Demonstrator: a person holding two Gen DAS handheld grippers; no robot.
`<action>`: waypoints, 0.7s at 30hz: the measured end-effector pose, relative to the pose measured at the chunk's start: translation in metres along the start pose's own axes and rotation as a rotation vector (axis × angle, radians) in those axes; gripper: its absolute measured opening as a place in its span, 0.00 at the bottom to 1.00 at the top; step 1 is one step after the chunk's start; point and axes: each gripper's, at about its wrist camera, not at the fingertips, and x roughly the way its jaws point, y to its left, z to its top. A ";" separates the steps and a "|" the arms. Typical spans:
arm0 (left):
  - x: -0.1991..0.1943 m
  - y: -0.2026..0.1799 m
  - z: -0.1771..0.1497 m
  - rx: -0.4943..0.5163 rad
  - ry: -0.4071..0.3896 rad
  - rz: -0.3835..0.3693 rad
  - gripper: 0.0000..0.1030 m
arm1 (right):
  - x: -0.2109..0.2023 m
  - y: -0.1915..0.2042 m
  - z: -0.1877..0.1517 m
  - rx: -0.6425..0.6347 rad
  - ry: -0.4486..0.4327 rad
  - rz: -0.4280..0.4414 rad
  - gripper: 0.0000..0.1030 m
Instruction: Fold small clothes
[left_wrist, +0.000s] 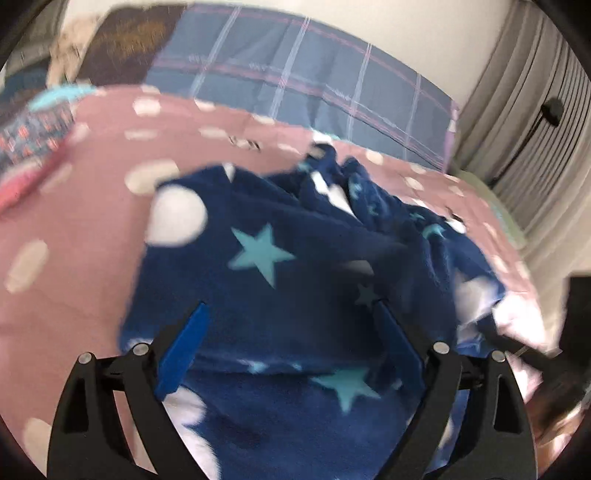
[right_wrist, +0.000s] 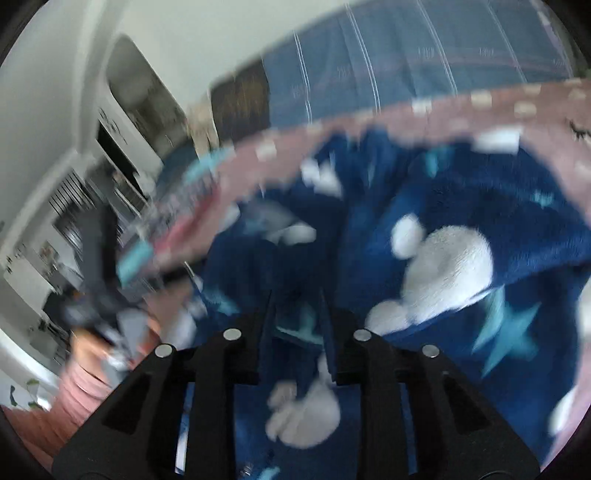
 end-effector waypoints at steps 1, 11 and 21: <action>0.003 0.001 -0.001 -0.016 0.017 -0.034 0.88 | 0.002 0.005 -0.008 0.000 0.019 -0.017 0.37; 0.028 -0.008 -0.011 -0.062 0.115 -0.100 0.85 | -0.009 0.007 -0.028 -0.064 0.031 -0.107 0.61; -0.033 -0.078 0.009 0.258 -0.081 -0.033 0.12 | -0.043 -0.003 -0.020 -0.050 -0.075 -0.190 0.70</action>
